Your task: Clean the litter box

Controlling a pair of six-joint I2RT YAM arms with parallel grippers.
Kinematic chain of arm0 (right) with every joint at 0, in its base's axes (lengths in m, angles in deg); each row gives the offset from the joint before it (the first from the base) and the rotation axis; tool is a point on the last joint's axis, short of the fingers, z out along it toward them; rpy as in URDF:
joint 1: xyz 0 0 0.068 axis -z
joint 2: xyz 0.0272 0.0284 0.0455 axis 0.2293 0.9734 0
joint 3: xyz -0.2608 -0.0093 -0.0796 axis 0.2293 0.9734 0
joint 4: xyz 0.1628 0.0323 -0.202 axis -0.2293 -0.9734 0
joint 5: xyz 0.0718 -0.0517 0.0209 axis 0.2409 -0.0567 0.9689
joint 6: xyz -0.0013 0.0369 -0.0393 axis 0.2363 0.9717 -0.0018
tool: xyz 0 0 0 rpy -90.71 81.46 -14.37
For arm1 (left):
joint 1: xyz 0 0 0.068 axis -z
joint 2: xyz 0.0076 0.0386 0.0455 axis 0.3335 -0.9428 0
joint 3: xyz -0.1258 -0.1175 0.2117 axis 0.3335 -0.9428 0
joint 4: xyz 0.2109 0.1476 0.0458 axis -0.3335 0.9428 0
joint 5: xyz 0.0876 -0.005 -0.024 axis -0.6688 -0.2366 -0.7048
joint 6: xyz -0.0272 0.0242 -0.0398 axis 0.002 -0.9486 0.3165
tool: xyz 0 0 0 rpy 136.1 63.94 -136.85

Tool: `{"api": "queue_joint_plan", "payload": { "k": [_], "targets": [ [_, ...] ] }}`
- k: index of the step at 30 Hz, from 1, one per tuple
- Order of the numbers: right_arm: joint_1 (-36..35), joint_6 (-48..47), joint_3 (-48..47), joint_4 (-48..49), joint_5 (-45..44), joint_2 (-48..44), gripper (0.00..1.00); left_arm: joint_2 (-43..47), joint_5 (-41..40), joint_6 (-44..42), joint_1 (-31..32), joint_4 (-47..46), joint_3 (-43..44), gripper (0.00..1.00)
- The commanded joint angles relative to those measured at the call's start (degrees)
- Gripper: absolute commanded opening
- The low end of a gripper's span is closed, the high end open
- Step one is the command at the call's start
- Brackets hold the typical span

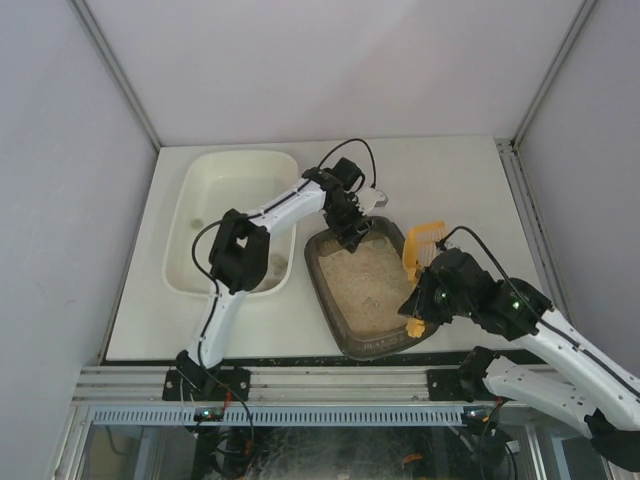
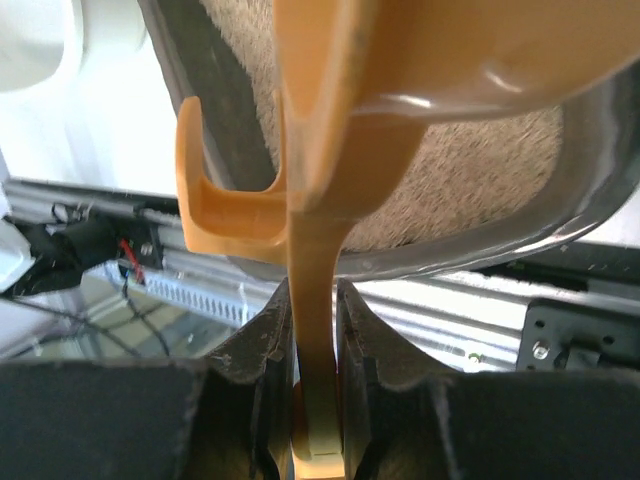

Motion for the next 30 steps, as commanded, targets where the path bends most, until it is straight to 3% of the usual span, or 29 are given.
{"api": "queue_joint_plan", "payload": {
  "k": [1,5,9,15,22,30],
  "targets": [
    [8.53,-10.52,0.14,3.91,25.72,4.08,0.00,7.94,1.57,15.77,-1.00,-5.41,-10.35,0.77],
    [14.74,-14.46,-0.48,5.03,37.24,10.73,0.00,12.03,2.15,23.98,-2.80,-10.18,-18.65,0.71],
    [19.23,-17.36,-2.73,4.10,43.91,18.46,0.00,17.25,1.30,32.13,-4.51,-16.87,-28.49,0.71],
    [22.43,-19.02,-9.26,-1.40,44.40,29.19,0.00,28.01,-2.27,40.59,-4.84,-27.93,-42.31,0.74],
    [20.83,-13.18,-11.18,-2.22,45.98,35.72,0.00,32.54,-3.33,46.54,-4.69,-31.53,-45.14,0.75],
    [14.60,-3.60,-11.15,2.82,40.10,39.89,0.00,32.70,-1.39,46.93,-4.48,-31.08,-44.57,0.75]
  ]
}}
